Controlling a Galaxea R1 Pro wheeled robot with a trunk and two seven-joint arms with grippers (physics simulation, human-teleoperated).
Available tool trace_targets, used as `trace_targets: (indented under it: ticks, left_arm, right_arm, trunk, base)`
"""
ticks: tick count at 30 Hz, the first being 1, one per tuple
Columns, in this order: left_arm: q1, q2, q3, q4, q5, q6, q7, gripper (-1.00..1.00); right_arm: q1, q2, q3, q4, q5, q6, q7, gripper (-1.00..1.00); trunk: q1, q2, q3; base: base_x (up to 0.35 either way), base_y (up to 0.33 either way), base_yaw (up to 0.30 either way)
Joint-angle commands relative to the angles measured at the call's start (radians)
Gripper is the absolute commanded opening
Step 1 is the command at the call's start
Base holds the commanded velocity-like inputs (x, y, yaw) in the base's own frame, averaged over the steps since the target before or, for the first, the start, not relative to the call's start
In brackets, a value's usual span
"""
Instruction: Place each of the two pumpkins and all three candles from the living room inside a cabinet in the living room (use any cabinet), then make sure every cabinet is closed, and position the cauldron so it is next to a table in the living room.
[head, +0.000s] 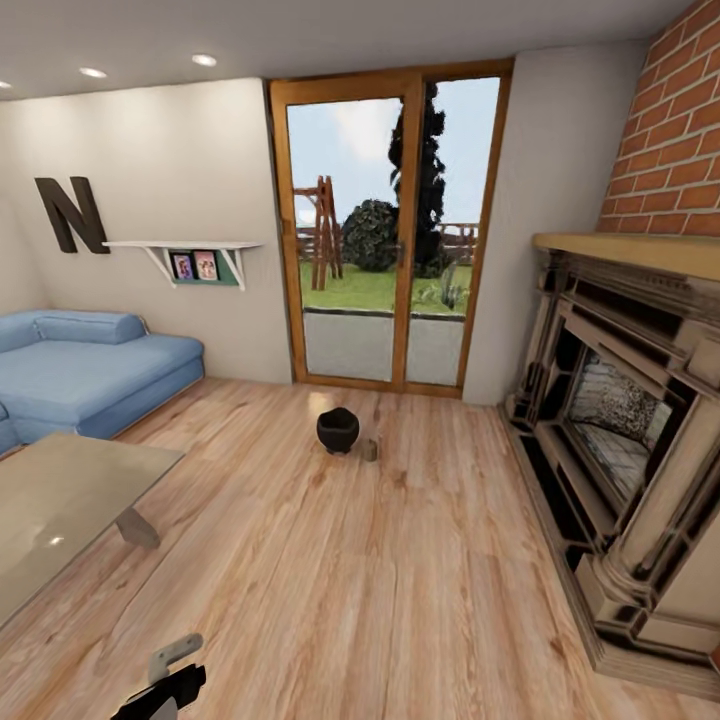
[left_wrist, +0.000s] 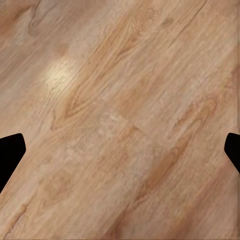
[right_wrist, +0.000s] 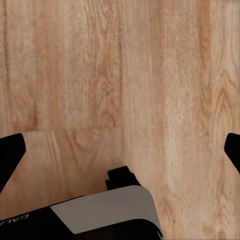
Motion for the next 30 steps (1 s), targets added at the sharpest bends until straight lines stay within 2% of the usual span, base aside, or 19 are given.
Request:
trace_targets:
  ticks: [1,30]
  left_arm:
    - [0.000,0.000,-0.009,-0.001,0.009,-0.003,0.004,1.00]
    - [0.000,0.000,-0.011,-0.001,0.009,-0.003,0.001,1.00]
  right_arm:
    - [-0.001,0.001,0.007,0.003,-0.010,-0.004,0.001,1.00]
    - [-0.001,0.001,0.006,0.003,-0.011,-0.004,0.001,1.00]
  trunk:
    - [0.001,-0.001,-0.001]
    - [0.001,-0.001,-0.001]
  base:
    - [0.332,0.000,0.000]
    - [0.332,0.000,0.000]
